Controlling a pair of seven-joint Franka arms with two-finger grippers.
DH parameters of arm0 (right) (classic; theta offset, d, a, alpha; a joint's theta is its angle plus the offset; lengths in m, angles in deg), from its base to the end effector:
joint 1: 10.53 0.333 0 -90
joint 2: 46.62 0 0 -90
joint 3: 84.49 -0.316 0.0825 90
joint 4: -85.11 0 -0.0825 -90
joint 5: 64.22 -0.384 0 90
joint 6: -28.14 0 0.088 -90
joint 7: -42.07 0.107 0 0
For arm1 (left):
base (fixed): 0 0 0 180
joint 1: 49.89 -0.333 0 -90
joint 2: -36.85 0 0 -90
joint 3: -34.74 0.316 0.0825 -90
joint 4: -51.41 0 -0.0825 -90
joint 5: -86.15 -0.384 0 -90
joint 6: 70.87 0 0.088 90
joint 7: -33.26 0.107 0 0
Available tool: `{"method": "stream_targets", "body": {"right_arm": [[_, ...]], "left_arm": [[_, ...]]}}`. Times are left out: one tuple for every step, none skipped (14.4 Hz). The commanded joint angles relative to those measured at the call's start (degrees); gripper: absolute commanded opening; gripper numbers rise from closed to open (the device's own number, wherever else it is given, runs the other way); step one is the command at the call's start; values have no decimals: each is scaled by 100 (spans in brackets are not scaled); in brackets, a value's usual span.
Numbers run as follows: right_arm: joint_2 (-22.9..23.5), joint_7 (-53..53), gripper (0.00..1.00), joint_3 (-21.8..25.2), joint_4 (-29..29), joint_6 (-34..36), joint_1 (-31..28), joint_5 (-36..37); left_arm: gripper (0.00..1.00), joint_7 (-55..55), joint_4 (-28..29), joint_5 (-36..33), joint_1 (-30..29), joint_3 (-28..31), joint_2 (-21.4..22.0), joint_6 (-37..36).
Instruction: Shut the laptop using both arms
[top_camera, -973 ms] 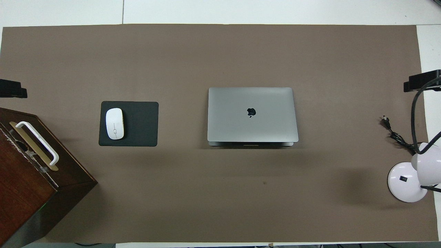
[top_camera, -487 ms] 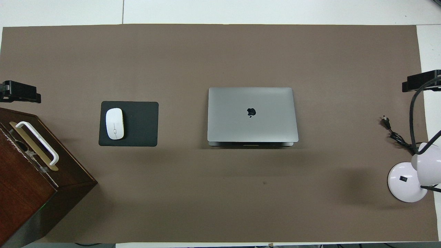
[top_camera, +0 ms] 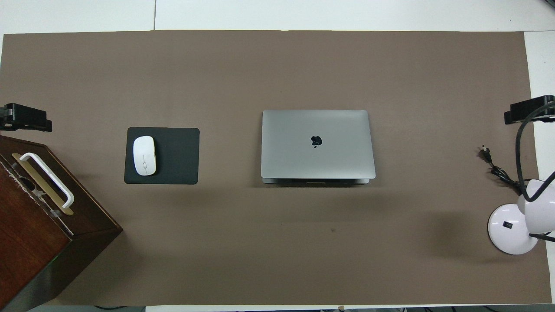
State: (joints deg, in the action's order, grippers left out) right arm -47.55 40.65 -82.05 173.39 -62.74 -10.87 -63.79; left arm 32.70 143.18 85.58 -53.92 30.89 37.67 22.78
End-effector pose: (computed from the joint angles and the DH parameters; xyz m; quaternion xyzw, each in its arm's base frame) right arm 0.5509 -0.0278 0.6491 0.9994 -0.0119 0.0306 0.0045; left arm 0.5562 0.0025 0.6235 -0.9997 -0.0062 -0.0236 0.0054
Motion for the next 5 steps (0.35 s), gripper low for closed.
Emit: {"method": "stream_targets", "body": {"right_arm": [[-13, -105, 100, -42, -66, 158, -54, 10], [-13, -105, 100, -42, -66, 158, -62, 10], [-13, -105, 100, -42, -66, 149, -63, 1], [-13, -105, 100, -42, -66, 158, -63, 1], [-4, -105, 100, -42, -83, 158, -63, 1]], "left_arm": [[100, -41, 166, 22, 25, 25, 128, -40], [100, -32, 175, 22, 25, 25, 146, -31], [100, -32, 183, 31, 25, 25, 146, -40], [100, -32, 184, 31, 25, 16, 146, -31], [100, -32, 184, 31, 25, 16, 146, -40]]}}
